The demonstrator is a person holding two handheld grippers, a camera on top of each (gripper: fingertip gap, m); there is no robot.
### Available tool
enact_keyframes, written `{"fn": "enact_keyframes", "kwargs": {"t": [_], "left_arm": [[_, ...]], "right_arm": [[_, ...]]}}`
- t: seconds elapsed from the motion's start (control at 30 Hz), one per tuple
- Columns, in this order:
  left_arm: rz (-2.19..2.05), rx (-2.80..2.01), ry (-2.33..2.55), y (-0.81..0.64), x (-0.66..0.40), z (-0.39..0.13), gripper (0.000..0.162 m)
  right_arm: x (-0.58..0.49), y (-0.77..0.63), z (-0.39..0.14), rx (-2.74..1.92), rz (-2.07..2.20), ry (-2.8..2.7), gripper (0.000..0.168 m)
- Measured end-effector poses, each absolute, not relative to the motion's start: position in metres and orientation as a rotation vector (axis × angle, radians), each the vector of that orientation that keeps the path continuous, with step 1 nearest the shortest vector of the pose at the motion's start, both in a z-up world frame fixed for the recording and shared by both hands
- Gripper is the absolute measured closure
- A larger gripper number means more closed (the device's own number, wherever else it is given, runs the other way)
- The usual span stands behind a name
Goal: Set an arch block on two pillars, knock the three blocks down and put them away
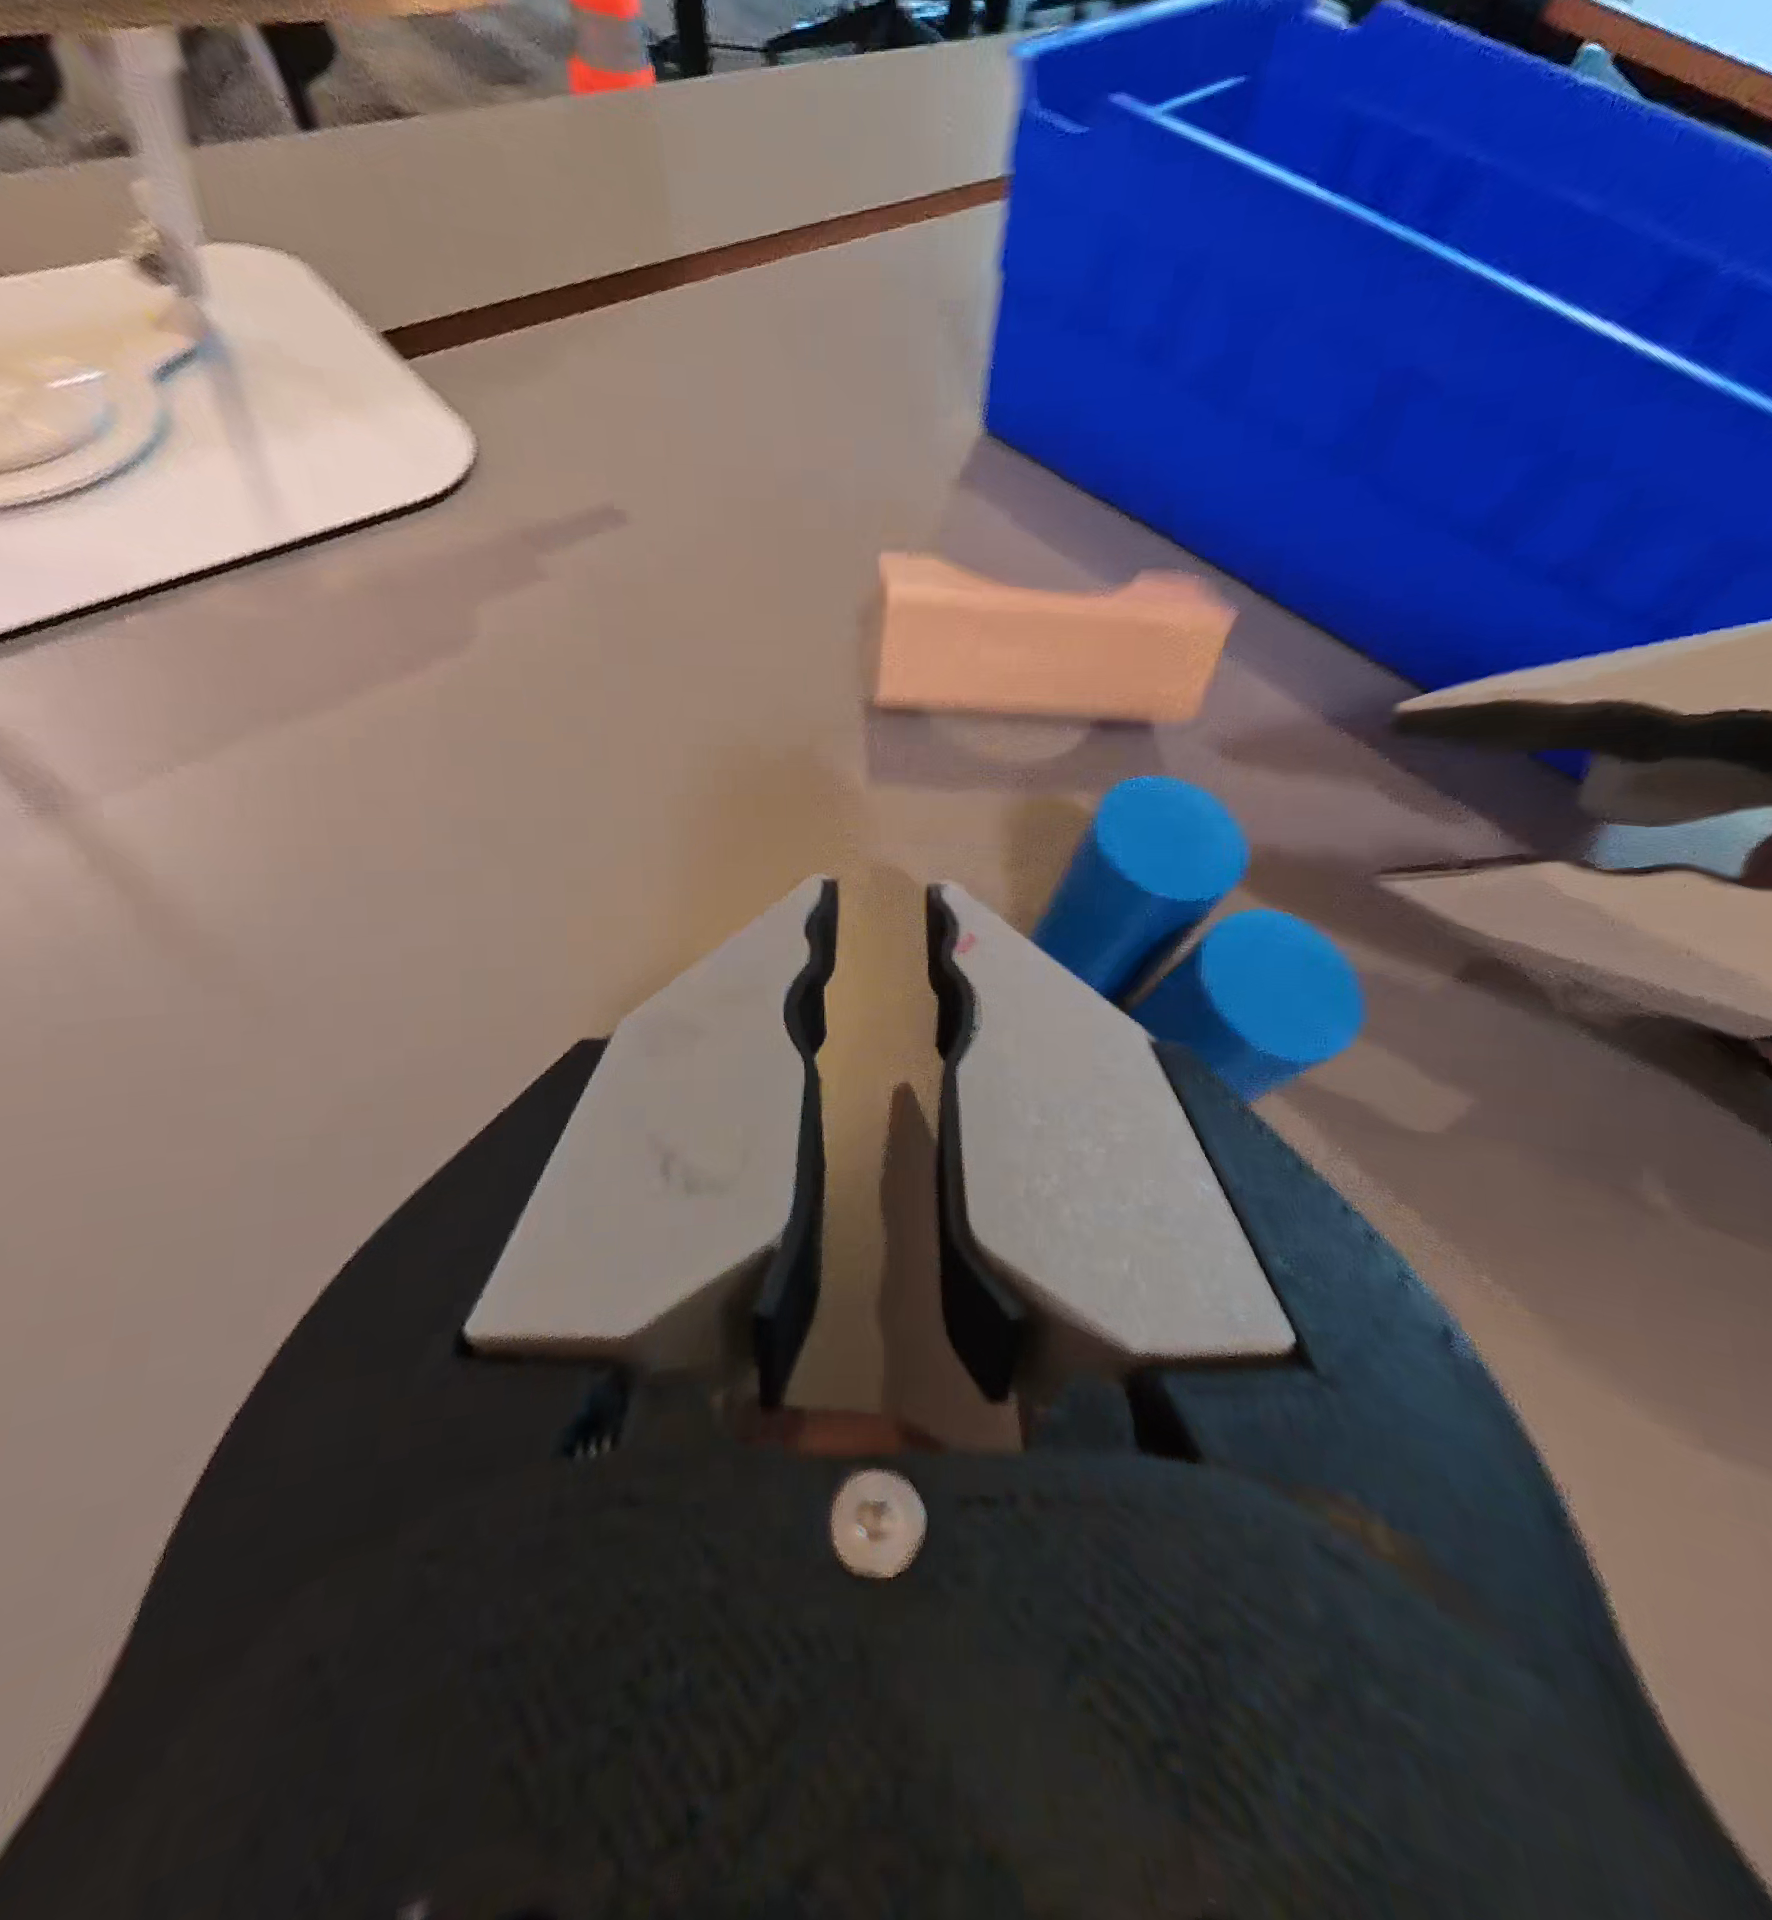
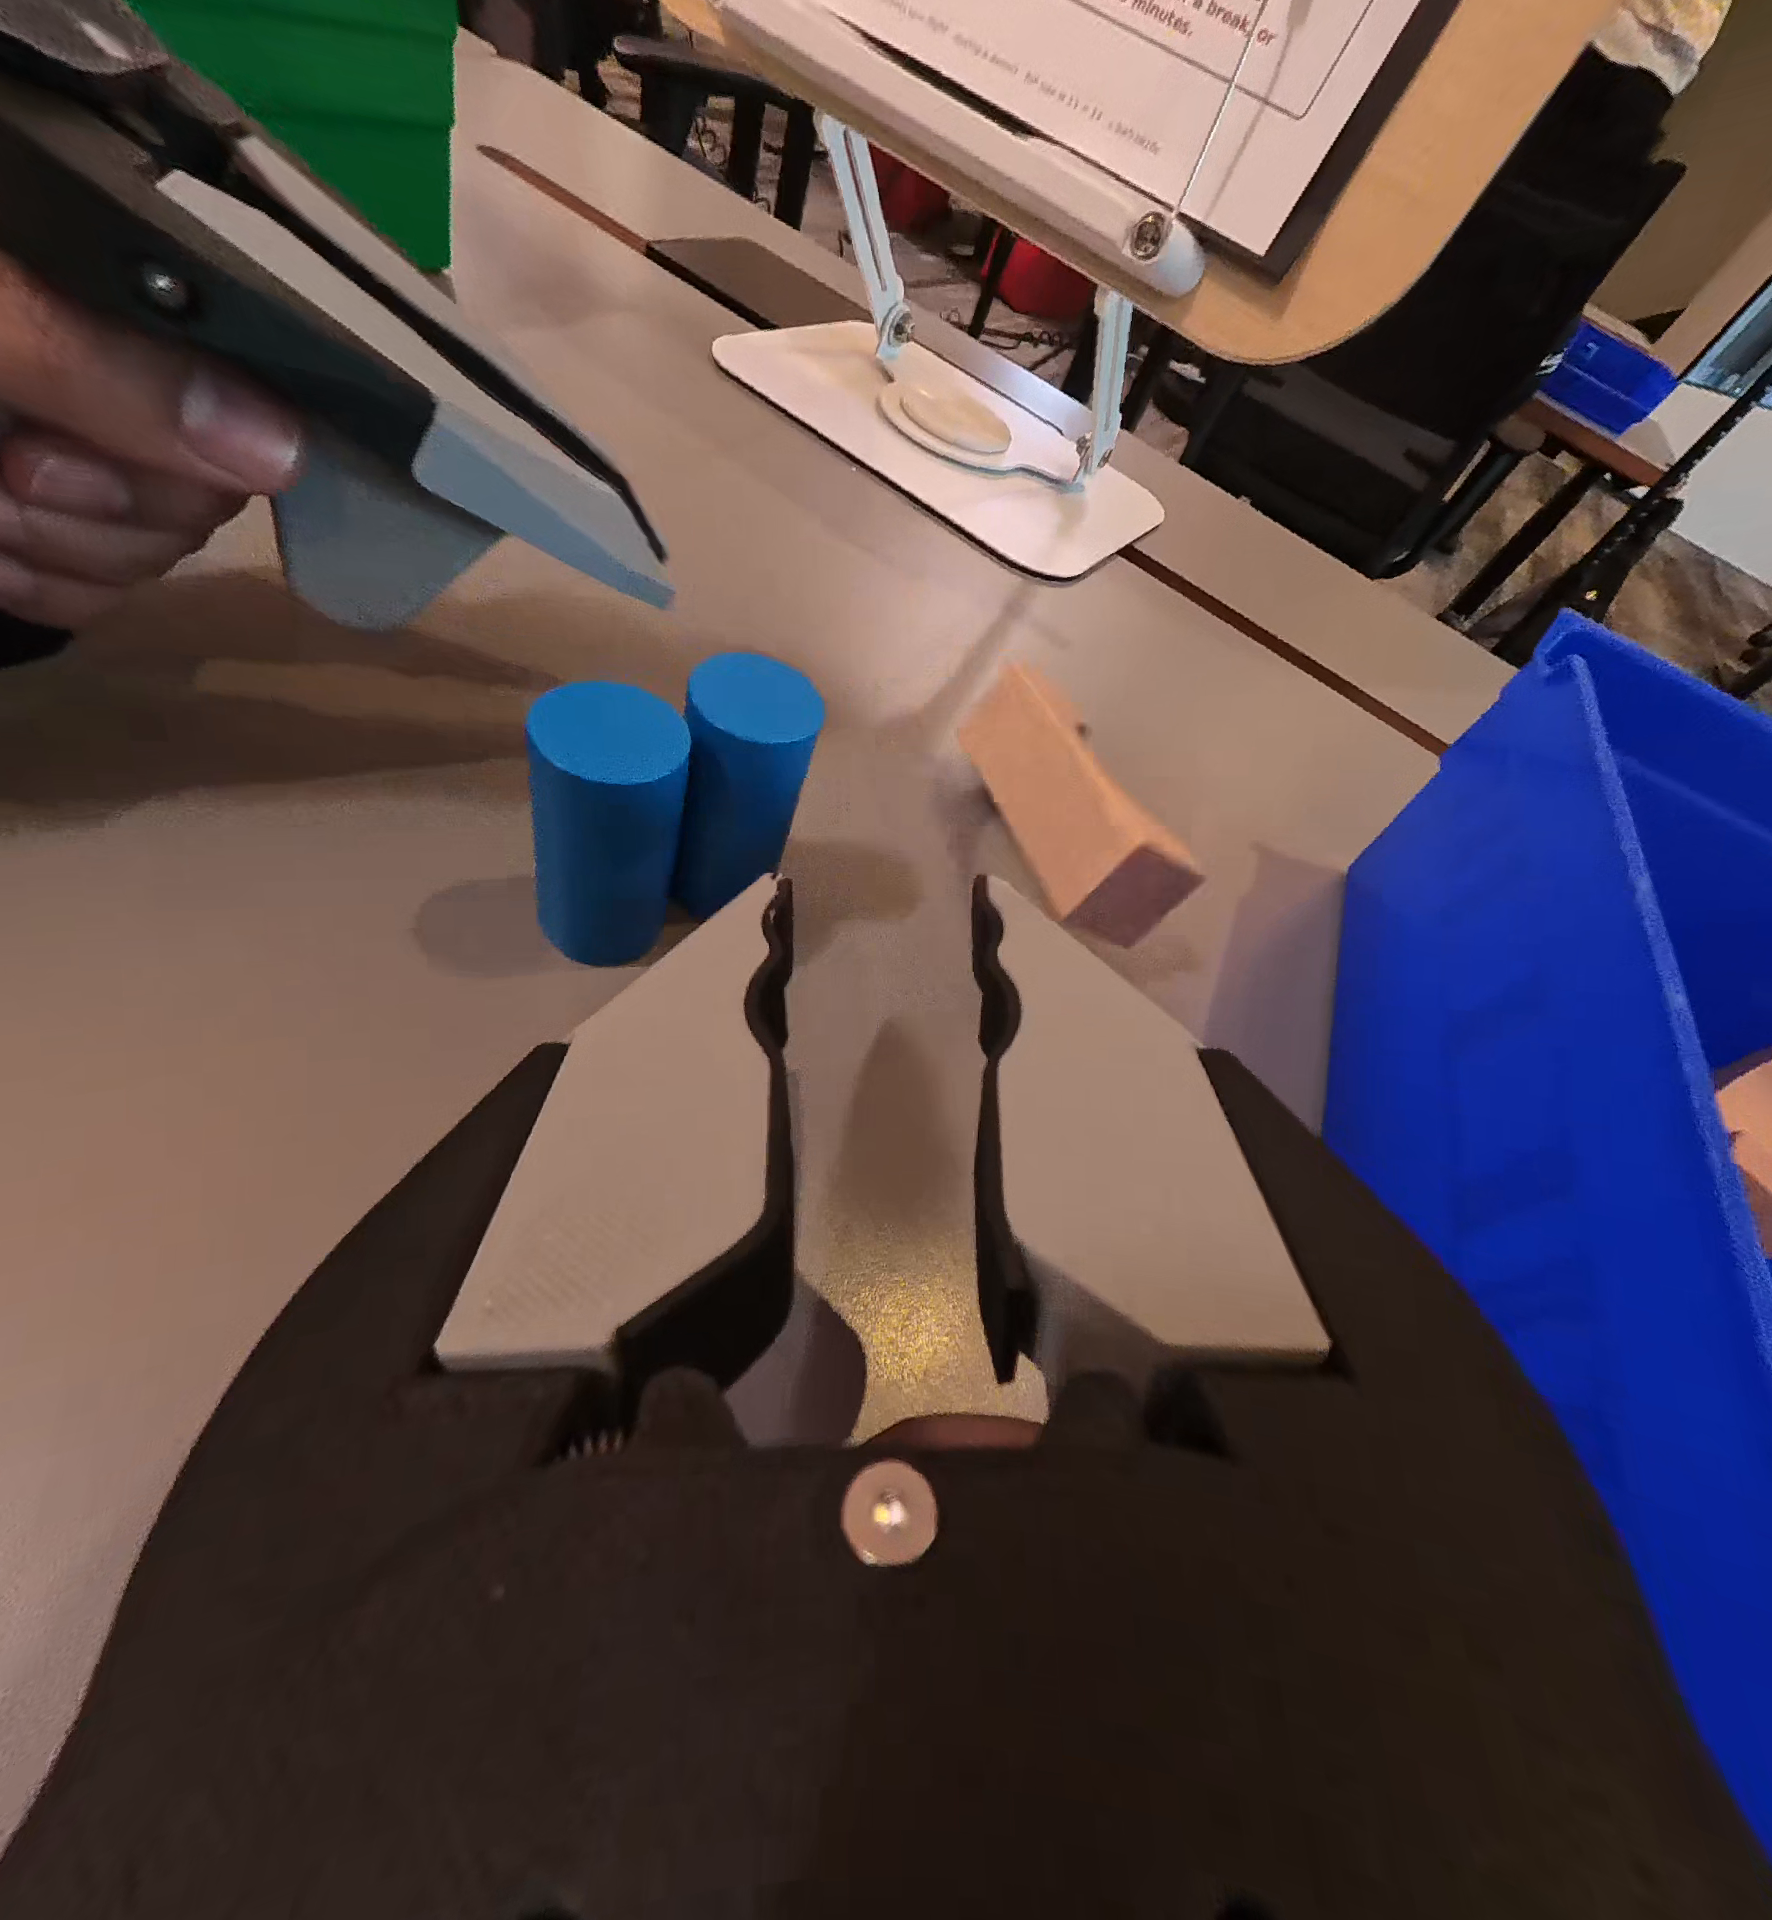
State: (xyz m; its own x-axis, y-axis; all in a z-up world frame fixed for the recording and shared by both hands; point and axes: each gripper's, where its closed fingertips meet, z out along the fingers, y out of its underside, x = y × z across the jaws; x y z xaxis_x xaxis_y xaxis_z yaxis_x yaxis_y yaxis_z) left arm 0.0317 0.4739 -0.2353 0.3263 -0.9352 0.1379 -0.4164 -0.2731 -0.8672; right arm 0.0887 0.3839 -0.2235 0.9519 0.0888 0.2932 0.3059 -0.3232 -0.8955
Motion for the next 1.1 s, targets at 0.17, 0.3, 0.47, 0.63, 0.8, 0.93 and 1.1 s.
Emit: {"fn": "enact_keyframes", "kwargs": {"t": [0.17,0.3,0.47,0.63,0.8,0.93,1.1], "left_arm": [[-0.823,-1.907,1.185,0.491,0.014,-0.25,0.142],[-0.745,-1.9,1.226,0.492,0.014,-0.256,0.141],[-0.589,-1.864,1.198,0.507,0.004,-0.252,0.142],[-0.58,-1.852,1.048,0.531,-0.019,-0.23,0.142],[-0.505,-1.817,0.947,0.555,-0.056,-0.209,0.14],[-0.522,-1.812,0.941,0.557,-0.063,-0.205,0.14],[-0.502,-1.856,1.028,0.552,-0.054,-0.226,0.138]], "right_arm": [[0.092,0.388,-0.225,-1.915,-0.203,-0.261,0.136],[0.102,0.392,-0.231,-1.961,-0.27,-0.224,0.143],[0.117,0.413,-0.241,-2.034,-0.406,-0.154,0.154],[0.032,0.436,-0.229,-1.928,-0.024,-0.419,0.168],[0.043,0.431,-0.222,-1.901,-0.088,-0.339,0.154],[0.042,0.422,-0.223,-1.893,-0.086,-0.342,0.149],[0.056,0.421,-0.223,-1.902,-0.138,-0.303,0.148]]}}
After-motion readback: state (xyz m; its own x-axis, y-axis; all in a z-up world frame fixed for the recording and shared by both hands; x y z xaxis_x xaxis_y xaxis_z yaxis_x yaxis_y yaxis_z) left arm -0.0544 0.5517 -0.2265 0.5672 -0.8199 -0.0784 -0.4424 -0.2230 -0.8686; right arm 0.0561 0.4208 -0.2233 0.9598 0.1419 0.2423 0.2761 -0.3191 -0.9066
